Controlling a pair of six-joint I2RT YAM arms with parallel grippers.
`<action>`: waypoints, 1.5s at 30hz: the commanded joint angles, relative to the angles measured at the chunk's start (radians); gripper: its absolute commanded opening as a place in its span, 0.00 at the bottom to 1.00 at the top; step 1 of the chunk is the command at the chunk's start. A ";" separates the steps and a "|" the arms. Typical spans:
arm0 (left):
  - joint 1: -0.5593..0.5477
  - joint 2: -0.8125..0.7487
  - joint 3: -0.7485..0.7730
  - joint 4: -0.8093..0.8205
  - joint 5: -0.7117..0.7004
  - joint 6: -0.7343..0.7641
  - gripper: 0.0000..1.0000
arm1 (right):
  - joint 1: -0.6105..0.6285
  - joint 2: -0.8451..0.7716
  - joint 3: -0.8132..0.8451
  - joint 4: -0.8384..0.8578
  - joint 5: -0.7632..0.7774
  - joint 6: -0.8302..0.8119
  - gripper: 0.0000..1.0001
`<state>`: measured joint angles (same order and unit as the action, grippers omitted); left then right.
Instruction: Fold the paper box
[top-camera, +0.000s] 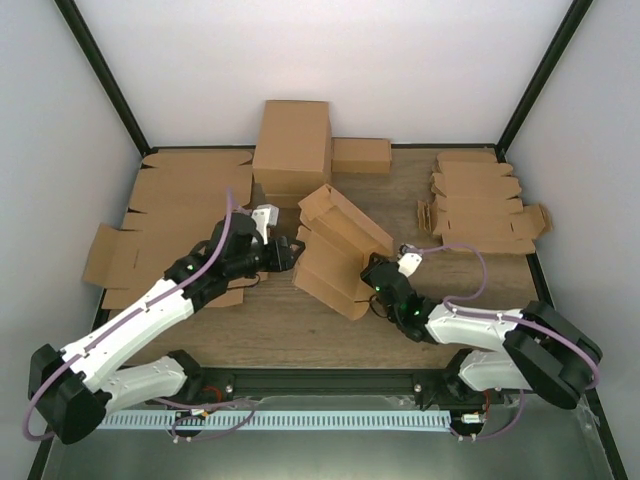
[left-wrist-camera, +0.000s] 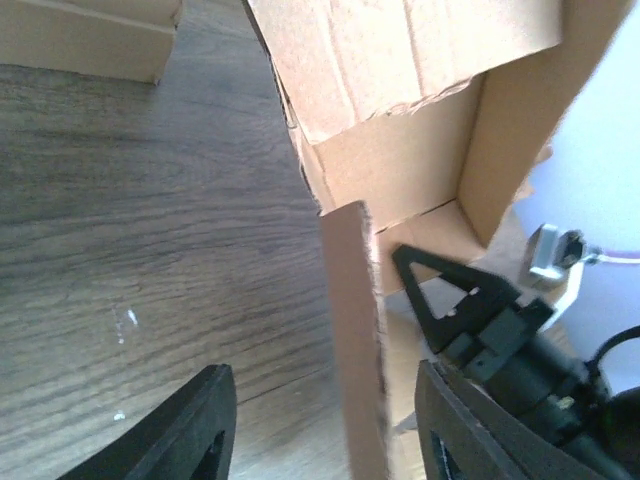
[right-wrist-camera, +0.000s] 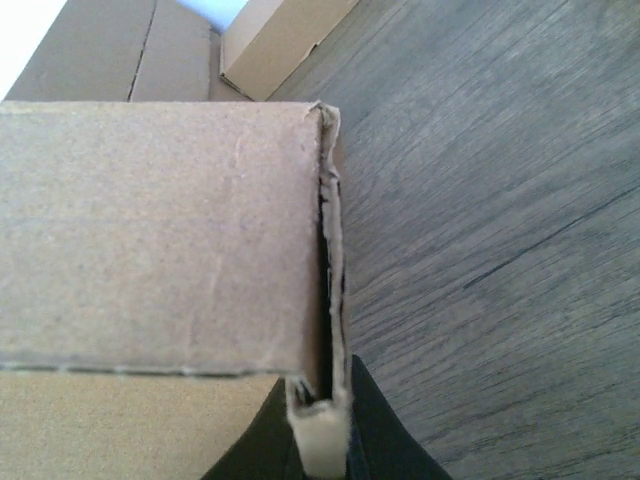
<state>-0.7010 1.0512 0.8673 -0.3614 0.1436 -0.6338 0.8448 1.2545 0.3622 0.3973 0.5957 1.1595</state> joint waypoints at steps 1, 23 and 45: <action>0.001 0.040 0.035 0.021 -0.009 -0.007 0.49 | 0.016 -0.031 -0.010 0.066 0.058 -0.030 0.01; 0.000 0.144 0.161 -0.230 -0.073 0.300 0.04 | 0.019 -0.382 -0.122 -0.187 -0.428 -0.313 0.98; -0.188 0.197 0.232 -0.379 -0.291 0.214 0.06 | 0.017 -0.410 0.170 -0.461 -0.433 -0.774 1.00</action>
<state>-0.8730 1.2556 1.1252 -0.7383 -0.0952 -0.3702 0.8574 0.8074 0.4480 -0.0345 0.1246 0.5369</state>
